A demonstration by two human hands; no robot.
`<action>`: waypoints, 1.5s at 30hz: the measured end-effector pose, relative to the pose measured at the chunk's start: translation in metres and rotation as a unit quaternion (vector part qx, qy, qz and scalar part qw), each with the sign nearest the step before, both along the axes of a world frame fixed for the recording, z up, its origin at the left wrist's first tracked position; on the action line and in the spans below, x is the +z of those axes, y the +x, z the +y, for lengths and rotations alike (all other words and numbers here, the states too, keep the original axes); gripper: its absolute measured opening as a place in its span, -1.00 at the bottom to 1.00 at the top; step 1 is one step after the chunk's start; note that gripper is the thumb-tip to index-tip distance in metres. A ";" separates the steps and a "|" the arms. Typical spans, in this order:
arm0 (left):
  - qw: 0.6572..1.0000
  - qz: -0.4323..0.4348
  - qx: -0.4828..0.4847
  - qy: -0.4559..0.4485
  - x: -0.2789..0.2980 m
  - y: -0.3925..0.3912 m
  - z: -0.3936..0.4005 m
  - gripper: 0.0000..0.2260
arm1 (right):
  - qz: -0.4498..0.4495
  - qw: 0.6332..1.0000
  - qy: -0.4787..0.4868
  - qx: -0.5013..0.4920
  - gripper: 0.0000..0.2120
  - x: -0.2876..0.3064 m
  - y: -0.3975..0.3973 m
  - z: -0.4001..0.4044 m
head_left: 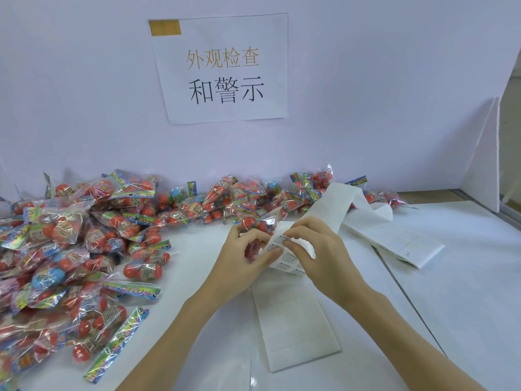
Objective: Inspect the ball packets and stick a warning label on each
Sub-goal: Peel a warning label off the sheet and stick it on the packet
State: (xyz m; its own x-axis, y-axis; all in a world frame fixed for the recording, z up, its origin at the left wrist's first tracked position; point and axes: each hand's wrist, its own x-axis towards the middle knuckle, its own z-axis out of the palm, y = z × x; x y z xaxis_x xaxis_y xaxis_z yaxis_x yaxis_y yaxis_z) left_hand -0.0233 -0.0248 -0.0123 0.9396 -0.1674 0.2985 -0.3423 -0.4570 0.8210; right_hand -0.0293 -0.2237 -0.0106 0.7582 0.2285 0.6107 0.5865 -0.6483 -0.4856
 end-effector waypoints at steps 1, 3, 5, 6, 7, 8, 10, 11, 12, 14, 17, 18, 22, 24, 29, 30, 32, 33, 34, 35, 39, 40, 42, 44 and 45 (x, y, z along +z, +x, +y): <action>1.000 -0.006 -0.007 0.001 0.001 0.000 0.000 -0.81 | 0.002 1.000 0.002 0.000 -0.90 0.000 0.000 0.000; 1.000 -0.025 -0.014 0.001 0.002 -0.001 0.000 -0.90 | -0.004 1.000 0.002 0.002 -0.91 -0.001 0.000 0.001; 0.999 -0.031 -0.007 -0.001 0.000 0.000 -0.001 -0.91 | -0.018 1.000 0.002 0.004 -0.90 -0.002 0.000 0.002; 1.000 -0.029 -0.003 -0.001 0.000 0.000 -0.001 -0.89 | -0.024 1.000 0.006 0.005 -0.88 -0.002 -0.001 0.003; 1.000 -0.025 -0.001 0.000 -0.001 0.000 -0.001 -0.87 | -0.031 0.999 0.012 0.007 -0.86 -0.001 -0.001 0.003; 1.000 -0.021 0.000 0.000 -0.002 0.001 -0.002 -0.85 | -0.038 0.999 0.018 0.008 -0.83 -0.002 -0.002 0.003; 1.000 -0.008 0.003 -0.008 -0.004 0.003 -0.002 -0.81 | -0.048 0.999 0.022 0.007 -0.79 -0.002 -0.002 0.002; 1.000 -0.002 0.004 -0.014 -0.005 0.004 -0.002 -0.78 | -0.051 0.998 0.020 0.006 -0.78 -0.002 -0.002 0.002; 1.000 0.004 0.004 -0.018 -0.005 0.005 -0.002 -0.77 | -0.053 0.998 0.019 0.006 -0.77 -0.002 -0.002 0.002; 1.000 0.008 0.000 -0.020 -0.006 0.005 -0.001 -0.75 | -0.055 0.998 0.018 0.008 -0.76 -0.002 -0.003 0.003; 1.000 0.015 -0.009 -0.025 -0.007 0.005 -0.002 -0.76 | -0.049 0.998 0.038 0.014 -0.80 -0.001 -0.003 0.003; 0.999 0.018 -0.012 -0.026 -0.007 0.005 -0.002 -0.77 | -0.044 0.998 0.046 0.019 -0.83 0.000 -0.003 0.003; 0.998 0.039 -0.031 -0.032 -0.006 0.003 -0.002 -0.76 | -0.027 0.998 0.049 0.038 -0.86 0.001 -0.004 0.004; 0.996 0.062 -0.043 -0.048 -0.005 0.004 -0.001 -0.72 | -0.023 0.998 0.041 0.044 -0.87 0.001 -0.004 0.005; 0.996 0.067 -0.044 -0.035 -0.006 0.006 0.003 -0.71 | 0.005 0.996 0.041 0.076 -0.92 0.002 -0.004 0.004; 0.997 0.056 -0.043 -0.022 -0.005 0.005 0.003 -0.70 | 0.013 0.996 0.036 0.085 -0.92 0.003 -0.004 0.003; 0.998 0.039 -0.042 -0.003 -0.005 0.005 0.003 -0.70 | 0.020 0.995 0.020 0.099 -0.92 0.004 -0.004 0.002; 0.999 0.034 -0.042 0.003 -0.005 0.005 0.003 -0.71 | 0.021 0.994 0.010 0.103 -0.92 0.005 -0.004 0.002; 0.999 0.031 -0.041 0.009 -0.006 0.005 0.003 -0.71 | 0.023 0.994 0.000 0.105 -0.92 0.006 -0.004 0.001; 0.999 0.027 -0.041 0.014 -0.006 0.005 0.003 -0.72 | 0.025 0.994 -0.008 0.107 -0.91 0.006 -0.005 0.001; 0.999 0.033 -0.041 0.006 -0.007 0.004 0.003 -0.70 | 0.051 0.992 -0.018 0.117 -0.92 0.007 -0.008 0.001; 0.999 0.034 -0.040 0.010 -0.007 0.004 0.003 -0.70 | 0.059 0.991 -0.021 0.118 -0.92 0.007 -0.009 0.000; 0.998 0.039 -0.035 0.022 -0.006 0.005 0.003 -0.71 | 0.060 0.992 -0.014 0.114 -0.92 0.008 -0.010 0.001; 0.999 0.043 -0.027 0.016 -0.006 0.005 0.004 -0.71 | 0.043 0.993 0.030 0.104 -0.91 0.011 -0.010 0.002; 0.999 0.043 -0.019 0.005 -0.006 0.006 0.004 -0.71 | 0.036 0.993 0.063 0.096 -0.89 0.013 -0.009 0.003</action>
State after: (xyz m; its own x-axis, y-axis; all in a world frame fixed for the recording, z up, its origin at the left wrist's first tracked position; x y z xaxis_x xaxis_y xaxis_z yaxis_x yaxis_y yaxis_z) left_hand -0.0177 -0.0207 -0.0179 0.9547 -0.2050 0.2156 -0.2878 -0.4532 0.8437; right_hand -0.0382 -0.2212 0.0019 0.7516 0.2981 0.5884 0.6532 -0.4605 -0.6011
